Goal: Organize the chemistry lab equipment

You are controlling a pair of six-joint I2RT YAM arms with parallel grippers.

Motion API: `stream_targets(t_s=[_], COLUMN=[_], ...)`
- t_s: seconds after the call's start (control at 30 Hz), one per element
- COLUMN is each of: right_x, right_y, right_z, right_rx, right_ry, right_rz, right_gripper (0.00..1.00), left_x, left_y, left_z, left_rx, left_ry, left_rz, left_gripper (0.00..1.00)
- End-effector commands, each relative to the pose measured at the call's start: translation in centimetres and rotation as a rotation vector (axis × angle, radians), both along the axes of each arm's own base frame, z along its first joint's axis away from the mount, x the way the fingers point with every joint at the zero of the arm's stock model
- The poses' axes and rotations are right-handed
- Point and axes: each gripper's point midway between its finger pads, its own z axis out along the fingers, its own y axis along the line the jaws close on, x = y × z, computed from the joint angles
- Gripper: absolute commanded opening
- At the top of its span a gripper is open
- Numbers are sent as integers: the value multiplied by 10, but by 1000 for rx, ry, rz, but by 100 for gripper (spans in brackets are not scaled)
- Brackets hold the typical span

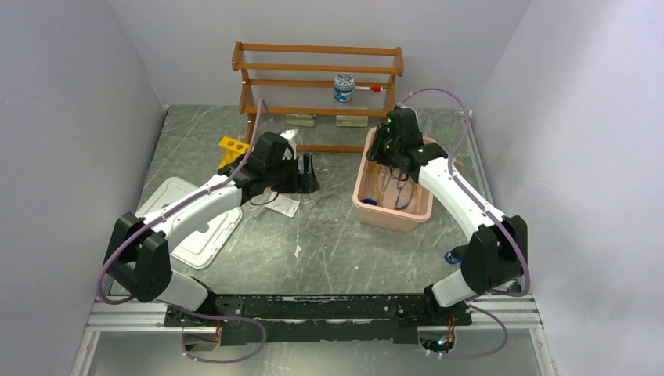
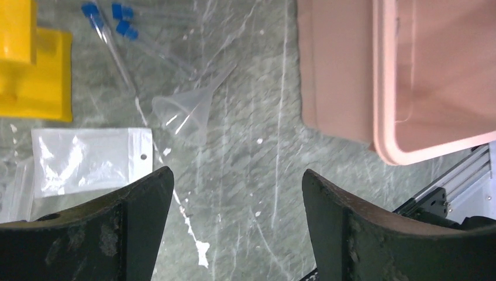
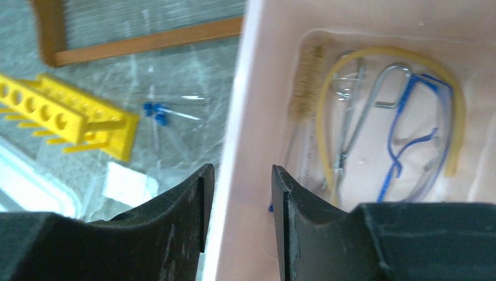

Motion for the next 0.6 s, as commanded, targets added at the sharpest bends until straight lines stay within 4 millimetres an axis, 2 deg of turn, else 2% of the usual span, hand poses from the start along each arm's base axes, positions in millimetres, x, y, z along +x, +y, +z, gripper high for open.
stream_targets(t_s=[0.0,0.1,0.23,0.37,0.57], right_x=[-9,-21,-35,-42,-43], right_y=[36,63,83,87,85], right_z=[34,39,42,41,46], right_rx=[72,100,137,161,152], right_ry=[-76,-91,-99,-102,-120], right_rz=[59,118,142,135,140], right_gripper=[45,45,45,44,43], left_x=[-11,-12,-7,5,21], left_y=[7,-1,-17,-22,-18], left_z=[-18,-32,-47,-62,-91], left_rx=[4,-16,-49,-62,-35], left_ry=[45,80,125,142,139], left_rz=[15,-9,-30,14,104], left_gripper=[83,78,69,65,50])
